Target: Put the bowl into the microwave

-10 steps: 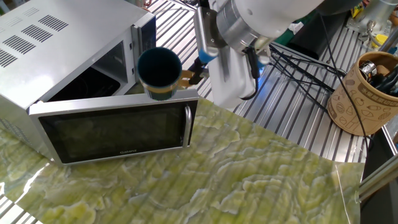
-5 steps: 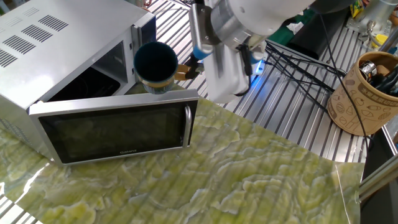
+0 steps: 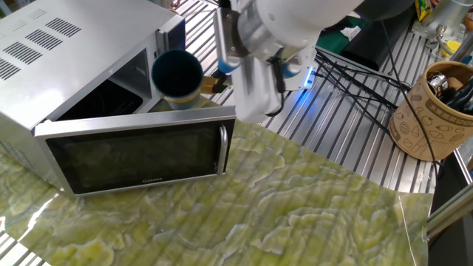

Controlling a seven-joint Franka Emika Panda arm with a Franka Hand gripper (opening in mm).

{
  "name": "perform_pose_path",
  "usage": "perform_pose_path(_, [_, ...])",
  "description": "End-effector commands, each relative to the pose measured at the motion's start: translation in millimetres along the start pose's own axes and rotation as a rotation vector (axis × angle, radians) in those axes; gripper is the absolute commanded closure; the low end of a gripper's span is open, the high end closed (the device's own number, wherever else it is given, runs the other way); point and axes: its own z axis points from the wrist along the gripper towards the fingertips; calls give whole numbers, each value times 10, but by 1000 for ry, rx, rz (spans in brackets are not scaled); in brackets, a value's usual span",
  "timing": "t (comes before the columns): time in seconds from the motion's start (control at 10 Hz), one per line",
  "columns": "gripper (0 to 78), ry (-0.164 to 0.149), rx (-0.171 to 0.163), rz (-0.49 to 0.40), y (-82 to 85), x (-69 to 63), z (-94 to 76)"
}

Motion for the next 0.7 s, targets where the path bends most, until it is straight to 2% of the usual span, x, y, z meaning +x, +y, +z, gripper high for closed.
perform_pose_path(0.1, [748,33,-24,5,-5,-28,32])
perform_pose_path(0.2, [748,48,-28,26,-5,-28,32])
perform_pose_path(0.4, [748,71,-61,39,-5,-28,32])
perform_pose_path(0.5, [748,90,-102,43,-5,-28,32])
perform_pose_path(0.6, [748,101,-115,64,-5,-28,32])
perform_pose_path(0.7, [748,99,-98,64,-16,-29,29])
